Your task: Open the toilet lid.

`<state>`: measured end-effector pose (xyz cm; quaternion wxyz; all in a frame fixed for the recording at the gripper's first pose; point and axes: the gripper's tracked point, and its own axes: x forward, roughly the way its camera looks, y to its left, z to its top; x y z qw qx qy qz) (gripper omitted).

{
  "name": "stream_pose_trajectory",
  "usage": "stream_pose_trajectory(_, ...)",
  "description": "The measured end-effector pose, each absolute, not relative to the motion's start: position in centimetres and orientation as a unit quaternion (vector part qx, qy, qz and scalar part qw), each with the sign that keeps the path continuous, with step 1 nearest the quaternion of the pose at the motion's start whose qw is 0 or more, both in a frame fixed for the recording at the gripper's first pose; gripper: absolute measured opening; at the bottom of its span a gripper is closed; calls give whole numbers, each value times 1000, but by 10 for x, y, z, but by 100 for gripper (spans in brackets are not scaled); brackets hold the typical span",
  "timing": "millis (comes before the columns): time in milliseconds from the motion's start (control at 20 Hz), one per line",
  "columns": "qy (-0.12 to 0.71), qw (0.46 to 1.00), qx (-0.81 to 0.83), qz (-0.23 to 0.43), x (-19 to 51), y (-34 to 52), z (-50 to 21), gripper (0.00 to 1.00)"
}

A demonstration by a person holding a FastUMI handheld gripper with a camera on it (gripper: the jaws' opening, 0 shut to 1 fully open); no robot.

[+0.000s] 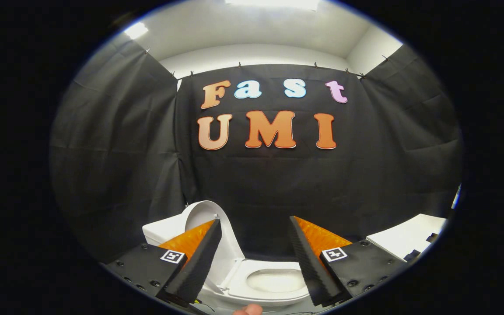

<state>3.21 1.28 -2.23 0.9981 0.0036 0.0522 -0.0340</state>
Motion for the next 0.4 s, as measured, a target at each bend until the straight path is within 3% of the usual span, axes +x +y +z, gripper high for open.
stream_pose_trajectory(400,50,998,5,-31,33,15,-22,98)
